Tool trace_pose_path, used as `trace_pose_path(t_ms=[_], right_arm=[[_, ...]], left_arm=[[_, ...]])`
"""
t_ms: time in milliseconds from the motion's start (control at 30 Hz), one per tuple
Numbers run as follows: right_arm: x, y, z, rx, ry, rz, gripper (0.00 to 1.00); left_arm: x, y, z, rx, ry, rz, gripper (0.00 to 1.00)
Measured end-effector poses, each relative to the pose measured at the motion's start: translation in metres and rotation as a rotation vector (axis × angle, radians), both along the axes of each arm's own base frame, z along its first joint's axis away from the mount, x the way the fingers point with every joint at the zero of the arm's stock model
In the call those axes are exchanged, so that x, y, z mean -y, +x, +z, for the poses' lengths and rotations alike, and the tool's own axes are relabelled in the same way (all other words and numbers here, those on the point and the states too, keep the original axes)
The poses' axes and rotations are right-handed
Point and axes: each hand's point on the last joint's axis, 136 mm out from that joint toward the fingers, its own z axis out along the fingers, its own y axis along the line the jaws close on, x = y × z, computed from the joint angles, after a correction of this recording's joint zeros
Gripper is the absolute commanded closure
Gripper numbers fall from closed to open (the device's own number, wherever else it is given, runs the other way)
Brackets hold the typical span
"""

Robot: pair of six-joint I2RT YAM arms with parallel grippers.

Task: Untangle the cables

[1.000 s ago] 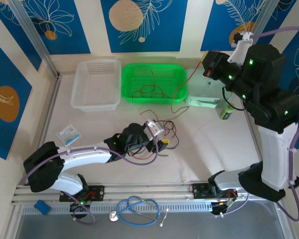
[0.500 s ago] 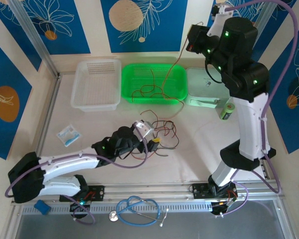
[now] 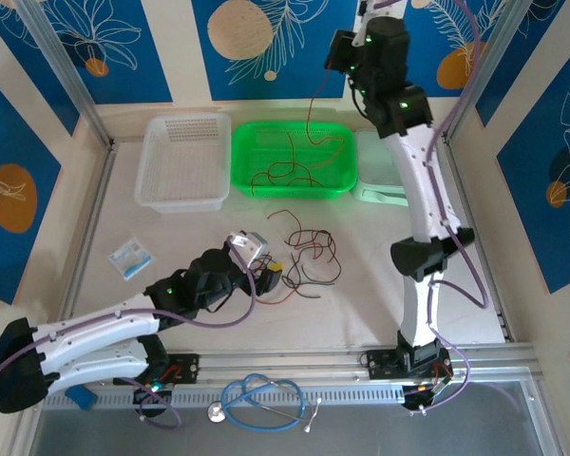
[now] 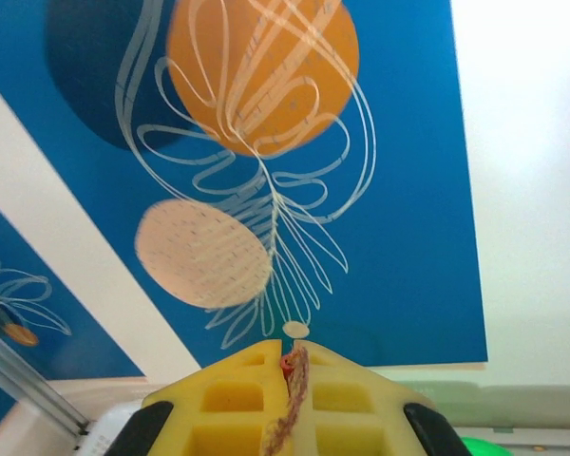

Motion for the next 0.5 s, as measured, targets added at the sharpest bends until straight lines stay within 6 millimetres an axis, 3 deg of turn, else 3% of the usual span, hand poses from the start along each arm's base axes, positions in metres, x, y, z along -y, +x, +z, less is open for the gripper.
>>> trace_pose_path(t_ms=[133,267,367,500], right_arm=[[-0.012,0.049,-0.068,-0.091,-0.042,-0.01,1.0],[-0.02,0.086,-0.15,-0.221,-0.089,-0.019,1.0],[-0.02,0.098,-0.209,-0.336,-0.115,-0.034,1.0],[-0.015,0.094,-0.278,-0.495,-0.142,-0.057,1.0]], left_arm=[[-0.006,-0.002,0.0,-0.016,-0.004,0.016,0.15],[-0.012,-0.004,0.004,-0.022,-0.014,0.028,0.15],[-0.015,-0.006,0.003,-0.031,-0.011,0.034,0.15],[-0.019,-0.006,-0.002,-0.044,0.007,0.046,0.15]])
